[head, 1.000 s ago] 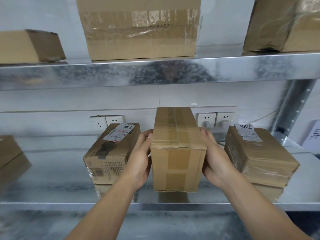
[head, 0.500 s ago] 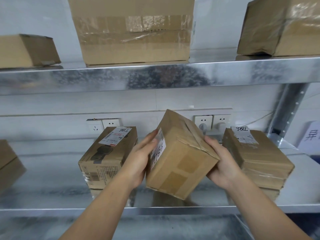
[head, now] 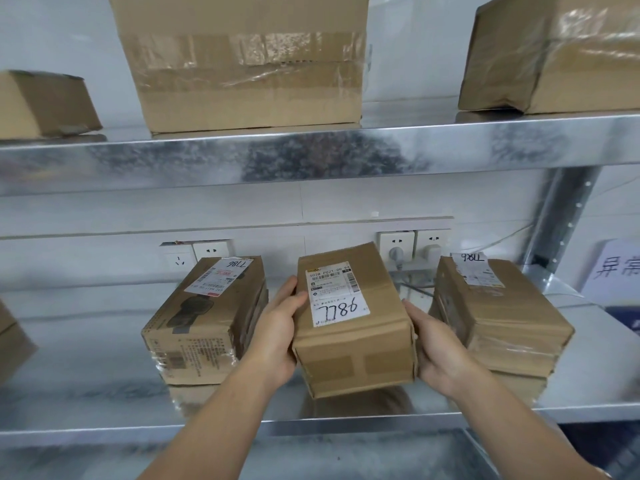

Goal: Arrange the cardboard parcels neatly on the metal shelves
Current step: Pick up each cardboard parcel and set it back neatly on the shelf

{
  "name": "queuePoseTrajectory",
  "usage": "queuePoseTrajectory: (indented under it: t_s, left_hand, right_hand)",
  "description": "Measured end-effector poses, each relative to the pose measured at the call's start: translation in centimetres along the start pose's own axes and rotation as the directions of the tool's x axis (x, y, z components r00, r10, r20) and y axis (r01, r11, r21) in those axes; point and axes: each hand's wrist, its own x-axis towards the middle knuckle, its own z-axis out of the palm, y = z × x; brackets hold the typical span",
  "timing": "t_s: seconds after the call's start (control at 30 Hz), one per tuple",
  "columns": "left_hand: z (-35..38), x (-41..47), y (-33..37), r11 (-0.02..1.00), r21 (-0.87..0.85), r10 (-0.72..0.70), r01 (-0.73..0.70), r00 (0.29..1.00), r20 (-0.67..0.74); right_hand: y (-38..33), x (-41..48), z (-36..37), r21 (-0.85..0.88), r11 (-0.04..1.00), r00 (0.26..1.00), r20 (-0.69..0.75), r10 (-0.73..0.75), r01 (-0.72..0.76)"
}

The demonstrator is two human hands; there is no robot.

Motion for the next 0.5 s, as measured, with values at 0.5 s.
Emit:
queuePoseTrajectory:
  t_s: [0.5]
  left_hand:
    - [-0.7,0.3,-2.0,0.908,0.404,-0.144,0.107,0.988,0.062]
  right_hand:
    - [0.5,0.6,0.1,-0.091,0.995,0.998,0.032,0.054,-0.051]
